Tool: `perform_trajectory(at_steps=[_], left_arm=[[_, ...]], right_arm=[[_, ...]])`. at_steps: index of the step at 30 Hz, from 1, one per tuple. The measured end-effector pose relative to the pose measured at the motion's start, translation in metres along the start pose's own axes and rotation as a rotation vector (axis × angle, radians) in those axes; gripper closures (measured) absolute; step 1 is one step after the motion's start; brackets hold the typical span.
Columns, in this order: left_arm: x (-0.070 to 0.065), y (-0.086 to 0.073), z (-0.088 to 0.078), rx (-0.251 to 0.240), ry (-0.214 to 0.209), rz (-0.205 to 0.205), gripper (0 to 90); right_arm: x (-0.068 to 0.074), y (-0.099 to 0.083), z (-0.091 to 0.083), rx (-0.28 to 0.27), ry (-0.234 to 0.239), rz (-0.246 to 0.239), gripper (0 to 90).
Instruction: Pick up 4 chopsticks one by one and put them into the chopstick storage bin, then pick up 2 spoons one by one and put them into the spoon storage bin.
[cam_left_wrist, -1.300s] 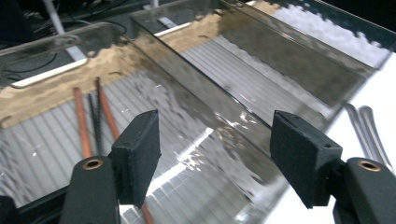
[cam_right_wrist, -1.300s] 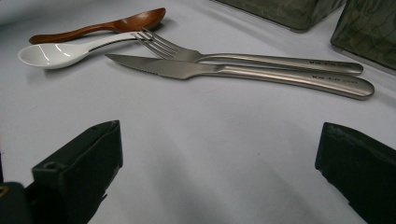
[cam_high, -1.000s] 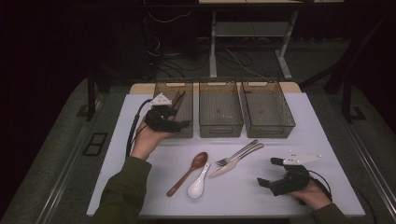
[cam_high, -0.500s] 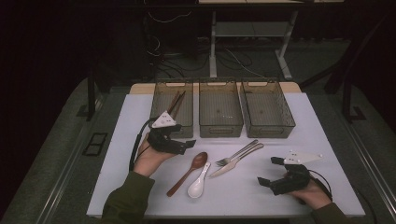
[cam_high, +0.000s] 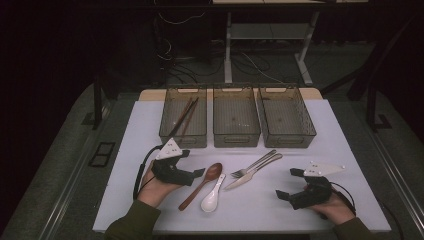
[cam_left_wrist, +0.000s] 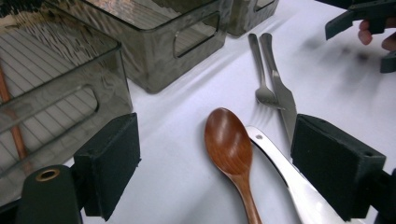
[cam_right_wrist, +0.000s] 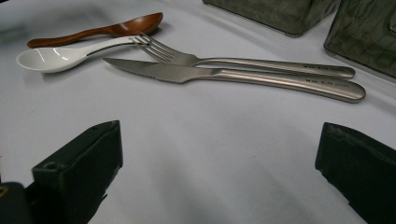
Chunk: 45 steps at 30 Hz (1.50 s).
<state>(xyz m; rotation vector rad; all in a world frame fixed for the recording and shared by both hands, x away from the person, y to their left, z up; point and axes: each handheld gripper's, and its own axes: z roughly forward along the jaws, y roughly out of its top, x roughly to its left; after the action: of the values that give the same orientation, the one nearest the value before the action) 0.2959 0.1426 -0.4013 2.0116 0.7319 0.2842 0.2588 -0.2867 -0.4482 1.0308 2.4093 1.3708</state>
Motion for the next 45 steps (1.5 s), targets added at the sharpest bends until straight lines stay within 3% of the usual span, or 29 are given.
perform_trajectory(at_steps=[4,7,13,16,24,32,38,45], left_arm=[[-0.007,-0.007,-0.004,-0.004,-0.002,0.007,15.9],[-0.01,-0.013,-0.007,-0.008,-0.013,-0.001,22.9],[-0.015,-0.026,-0.008,0.04,-0.045,0.014,33.8],[-0.016,-0.03,-0.008,0.044,-0.064,0.0,39.8],[-0.018,-0.033,-0.008,0.065,-0.081,-0.009,64.4],[-0.023,-0.034,0.002,0.138,-0.121,0.004,88.3],[-0.025,-0.037,0.008,0.178,-0.143,-0.006,88.9],[-0.029,-0.039,0.017,0.221,-0.154,0.019,88.8]], right_arm=[[0.0,0.0,0.0,0.001,-0.002,0.002,0.5],[0.0,0.0,0.0,0.001,-0.002,-0.001,0.5],[0.0,0.0,0.0,0.0,-0.005,-0.001,0.5],[0.0,0.0,0.0,0.001,-0.007,0.003,0.5],[0.002,-0.001,0.0,0.006,-0.007,-0.006,0.5],[0.002,0.0,0.0,0.005,-0.009,-0.005,0.5],[0.002,-0.001,0.001,0.007,-0.008,-0.007,0.5],[0.002,-0.001,0.001,0.008,-0.007,-0.008,0.5]])
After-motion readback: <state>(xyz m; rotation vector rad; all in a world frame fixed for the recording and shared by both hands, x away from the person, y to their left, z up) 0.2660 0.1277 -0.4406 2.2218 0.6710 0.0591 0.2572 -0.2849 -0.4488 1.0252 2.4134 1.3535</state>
